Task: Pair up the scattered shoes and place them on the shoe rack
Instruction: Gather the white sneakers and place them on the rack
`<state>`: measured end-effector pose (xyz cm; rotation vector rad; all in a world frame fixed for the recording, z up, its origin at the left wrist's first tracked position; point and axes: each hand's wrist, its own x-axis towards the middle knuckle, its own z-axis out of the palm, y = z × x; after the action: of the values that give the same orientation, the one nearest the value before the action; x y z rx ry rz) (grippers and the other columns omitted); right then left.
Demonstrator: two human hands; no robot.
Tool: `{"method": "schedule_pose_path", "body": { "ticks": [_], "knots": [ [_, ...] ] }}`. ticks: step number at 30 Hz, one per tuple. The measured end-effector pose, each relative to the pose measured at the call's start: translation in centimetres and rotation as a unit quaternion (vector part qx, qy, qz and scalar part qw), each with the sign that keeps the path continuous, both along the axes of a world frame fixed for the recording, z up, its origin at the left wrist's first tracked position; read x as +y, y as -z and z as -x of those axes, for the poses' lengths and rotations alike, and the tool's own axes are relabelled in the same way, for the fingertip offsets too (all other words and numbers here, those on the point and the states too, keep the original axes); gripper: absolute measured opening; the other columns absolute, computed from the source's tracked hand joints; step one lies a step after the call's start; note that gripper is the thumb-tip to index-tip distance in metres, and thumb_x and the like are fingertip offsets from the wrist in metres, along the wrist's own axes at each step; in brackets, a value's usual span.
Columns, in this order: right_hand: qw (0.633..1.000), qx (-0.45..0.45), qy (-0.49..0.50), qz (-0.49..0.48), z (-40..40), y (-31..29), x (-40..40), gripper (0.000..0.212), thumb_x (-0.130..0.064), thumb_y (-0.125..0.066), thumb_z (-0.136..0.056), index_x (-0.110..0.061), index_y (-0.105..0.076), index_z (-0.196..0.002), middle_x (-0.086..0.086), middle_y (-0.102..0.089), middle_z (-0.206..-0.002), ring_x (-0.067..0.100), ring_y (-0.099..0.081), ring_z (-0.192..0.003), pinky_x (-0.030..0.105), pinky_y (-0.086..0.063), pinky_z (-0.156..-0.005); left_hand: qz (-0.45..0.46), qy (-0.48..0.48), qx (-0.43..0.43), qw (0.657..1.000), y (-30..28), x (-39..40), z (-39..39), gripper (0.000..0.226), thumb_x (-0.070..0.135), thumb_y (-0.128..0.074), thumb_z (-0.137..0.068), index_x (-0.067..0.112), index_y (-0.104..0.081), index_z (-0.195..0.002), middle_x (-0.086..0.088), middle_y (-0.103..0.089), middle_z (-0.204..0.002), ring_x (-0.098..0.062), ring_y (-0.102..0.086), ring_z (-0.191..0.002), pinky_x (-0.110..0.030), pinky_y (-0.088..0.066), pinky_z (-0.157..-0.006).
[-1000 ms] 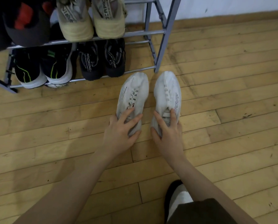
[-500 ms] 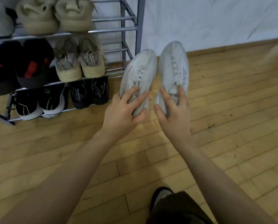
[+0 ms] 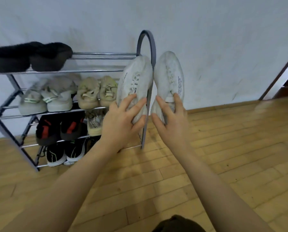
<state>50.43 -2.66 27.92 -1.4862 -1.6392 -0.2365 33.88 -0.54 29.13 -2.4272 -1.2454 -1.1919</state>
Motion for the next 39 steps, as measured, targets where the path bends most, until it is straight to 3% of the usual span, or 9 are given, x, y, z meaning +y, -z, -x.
{"method": "schedule_pose_path", "body": {
  "ticks": [2,5,6,9,11,21,29,36,39],
  "knots": [
    [1.000,-0.005,-0.018,-0.007,1.6,-2.2,0.8,0.047,-0.035,-0.061,-0.086,-0.028,-0.052,-0.132,0.025,-0.033,-0.145,0.045,-0.045,-0.118,0.050,-0.041,-0.098,-0.031,-0.024,0.025,0.999,-2.2,0.4,1.7,0.043,0.037,-0.048,-0.088,0.019,-0.058,-0.126,-0.013,-0.056,-0.129,-0.040,-0.057,-0.087,-0.045,-0.051,-0.070],
    [0.998,-0.027,-0.045,-0.024,3.9,-4.7,2.3,0.046,-0.035,-0.060,-0.087,-0.027,-0.053,-0.131,0.027,-0.035,-0.143,0.045,-0.046,-0.116,0.049,-0.041,-0.096,-0.020,-0.107,0.165,0.980,-4.4,1.6,4.3,0.054,0.044,-0.012,-0.096,0.025,-0.040,-0.138,-0.006,-0.033,-0.149,-0.034,-0.046,-0.119,-0.043,-0.039,-0.089],
    [0.998,-0.032,-0.054,-0.024,4.7,-5.4,2.9,0.046,-0.035,-0.060,-0.087,-0.027,-0.052,-0.132,0.027,-0.035,-0.144,0.045,-0.045,-0.116,0.050,-0.041,-0.096,-0.017,-0.117,0.152,0.981,-5.0,1.9,5.1,0.055,0.045,-0.011,-0.095,0.026,-0.039,-0.139,-0.005,-0.031,-0.150,-0.036,-0.045,-0.119,-0.044,-0.039,-0.089],
    [0.996,-0.042,-0.076,-0.010,7.0,-6.9,5.3,0.047,-0.038,-0.058,-0.089,-0.030,-0.049,-0.134,0.025,-0.031,-0.147,0.046,-0.042,-0.120,0.052,-0.041,-0.097,-0.011,-0.091,0.038,0.995,-6.6,2.8,7.4,0.043,0.036,-0.049,-0.088,0.020,-0.056,-0.128,-0.013,-0.053,-0.131,-0.045,-0.054,-0.089,-0.048,-0.051,-0.067],
    [0.995,-0.057,-0.083,0.003,8.3,-7.5,7.1,0.047,-0.041,-0.055,-0.089,-0.034,-0.046,-0.135,0.021,-0.029,-0.149,0.044,-0.040,-0.123,0.052,-0.039,-0.099,-0.008,-0.104,0.035,0.994,-7.3,4.2,8.9,0.044,0.035,-0.055,-0.084,0.021,-0.059,-0.125,-0.013,-0.056,-0.129,-0.045,-0.053,-0.087,-0.048,-0.052,-0.061],
    [0.993,-0.023,-0.104,0.057,10.7,-8.2,16.8,0.050,-0.050,-0.053,-0.085,-0.040,-0.045,-0.133,0.004,-0.034,-0.138,0.030,-0.046,-0.118,0.044,-0.050,-0.085,0.082,-0.184,0.013,0.979,-8.7,13.6,11.1,0.047,0.043,-0.053,-0.087,0.035,-0.047,-0.132,0.004,-0.045,-0.135,-0.037,-0.045,-0.104,-0.043,-0.048,-0.068],
    [0.991,0.004,-0.104,0.083,10.4,-7.3,20.1,0.047,-0.051,-0.053,-0.086,-0.035,-0.051,-0.131,0.003,-0.029,-0.147,0.028,-0.036,-0.130,0.046,-0.046,-0.092,0.128,-0.221,0.001,0.967,-7.5,16.9,10.0,0.049,0.048,-0.053,-0.085,0.031,-0.048,-0.130,0.000,-0.035,-0.142,-0.039,-0.041,-0.115,-0.045,-0.045,-0.077],
    [0.995,-0.002,-0.081,0.067,10.1,-5.7,18.2,0.058,-0.055,-0.047,-0.087,-0.044,-0.026,-0.141,0.012,-0.017,-0.153,0.033,-0.032,-0.135,0.046,-0.049,-0.090,0.159,-0.193,0.008,0.968,-6.7,15.1,10.7,0.054,0.046,-0.052,-0.084,0.035,-0.038,-0.135,-0.005,-0.029,-0.145,-0.042,-0.044,-0.113,-0.044,-0.044,-0.080],
    [0.992,0.021,-0.100,0.072,10.5,-5.7,18.5,0.047,-0.047,-0.051,-0.090,-0.037,-0.043,-0.135,0.015,-0.021,-0.151,0.036,-0.030,-0.135,0.047,-0.044,-0.097,0.159,-0.175,0.038,0.971,-7.0,15.1,10.9,0.050,0.040,-0.051,-0.089,0.028,-0.040,-0.136,-0.008,-0.027,-0.150,-0.043,-0.046,-0.115,-0.047,-0.047,-0.085]
  ]
}}
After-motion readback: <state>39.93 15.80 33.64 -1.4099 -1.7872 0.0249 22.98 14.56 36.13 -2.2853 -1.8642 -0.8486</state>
